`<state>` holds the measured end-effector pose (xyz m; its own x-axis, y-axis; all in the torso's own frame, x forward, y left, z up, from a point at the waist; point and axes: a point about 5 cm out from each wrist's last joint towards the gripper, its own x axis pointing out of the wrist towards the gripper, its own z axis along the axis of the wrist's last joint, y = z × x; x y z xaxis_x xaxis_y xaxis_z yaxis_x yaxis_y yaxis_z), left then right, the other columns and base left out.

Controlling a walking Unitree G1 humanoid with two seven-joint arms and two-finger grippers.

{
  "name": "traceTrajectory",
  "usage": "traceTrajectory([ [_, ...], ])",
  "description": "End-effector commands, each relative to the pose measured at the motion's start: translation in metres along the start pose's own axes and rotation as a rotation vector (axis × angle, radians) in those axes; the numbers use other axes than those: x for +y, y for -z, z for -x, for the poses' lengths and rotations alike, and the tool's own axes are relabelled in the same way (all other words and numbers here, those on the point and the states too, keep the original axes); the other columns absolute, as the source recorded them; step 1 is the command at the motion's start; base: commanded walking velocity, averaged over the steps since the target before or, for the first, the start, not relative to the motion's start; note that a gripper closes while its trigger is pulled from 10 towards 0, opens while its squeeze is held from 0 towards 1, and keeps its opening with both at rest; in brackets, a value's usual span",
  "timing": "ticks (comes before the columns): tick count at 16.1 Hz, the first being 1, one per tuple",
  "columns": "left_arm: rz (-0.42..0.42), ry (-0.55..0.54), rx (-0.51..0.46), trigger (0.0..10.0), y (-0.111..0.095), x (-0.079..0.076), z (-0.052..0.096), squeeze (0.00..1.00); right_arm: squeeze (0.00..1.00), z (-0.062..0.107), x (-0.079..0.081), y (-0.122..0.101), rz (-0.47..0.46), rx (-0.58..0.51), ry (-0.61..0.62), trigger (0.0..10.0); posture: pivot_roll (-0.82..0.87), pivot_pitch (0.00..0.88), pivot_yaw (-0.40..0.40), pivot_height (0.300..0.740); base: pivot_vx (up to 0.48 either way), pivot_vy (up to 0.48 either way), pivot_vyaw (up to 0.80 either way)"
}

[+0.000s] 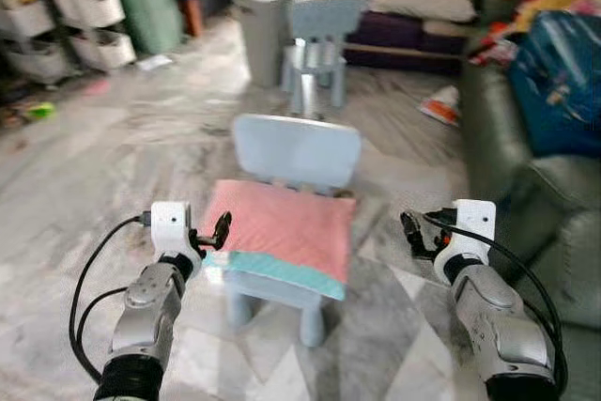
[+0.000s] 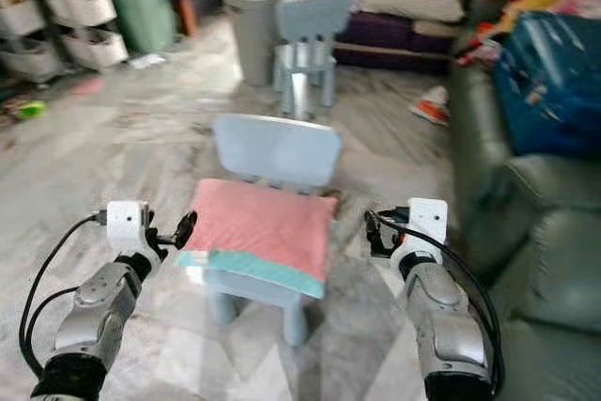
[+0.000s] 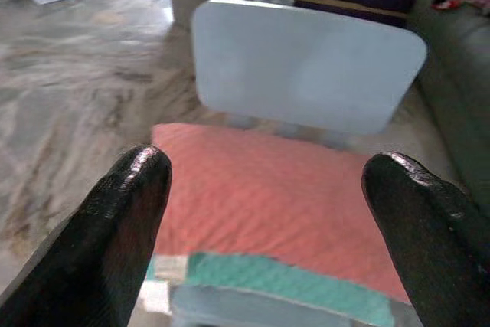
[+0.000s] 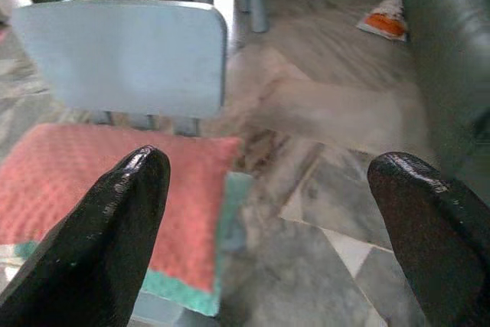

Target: Move the pillow to the sofa

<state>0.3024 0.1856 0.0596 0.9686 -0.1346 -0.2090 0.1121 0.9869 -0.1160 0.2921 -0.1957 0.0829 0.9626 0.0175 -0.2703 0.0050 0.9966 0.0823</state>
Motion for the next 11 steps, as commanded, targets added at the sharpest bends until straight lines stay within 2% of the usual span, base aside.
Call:
traceTrajectory([
  [1,0.0,-0.024,0.003,10.0,-0.0004,0.0069,0.0003,0.0,0.0,0.0003,0.0049,-0.0041,-0.01,-0.013,-0.011,10.0,-0.12,0.0,0.012,0.72,0.0,0.0,-0.77],
  [3,-0.003,-0.022,0.003,10.0,-0.0009,0.008,0.0003,0.0,0.0,0.0003,0.0064,-0.0046,-0.018,-0.015,-0.016,10.0,-0.12,0.0,0.016,0.72,0.0,0.15,-0.77],
  [6,0.002,-0.019,0.007,10.0,-0.0009,0.0087,-0.0002,0.0,0.0,0.001,0.0081,-0.0053,-0.032,-0.027,-0.022,10.0,-0.12,0.0,0.02,0.72,0.0,0.48,-0.72],
  [11,-0.014,-0.015,0.016,10.0,-0.0007,0.0101,0.0,0.0,0.0,0.0037,0.0108,-0.0069,-0.034,-0.058,-0.032,10.0,-0.12,0.0,0.026,0.72,0.0,0.48,0.0],
])
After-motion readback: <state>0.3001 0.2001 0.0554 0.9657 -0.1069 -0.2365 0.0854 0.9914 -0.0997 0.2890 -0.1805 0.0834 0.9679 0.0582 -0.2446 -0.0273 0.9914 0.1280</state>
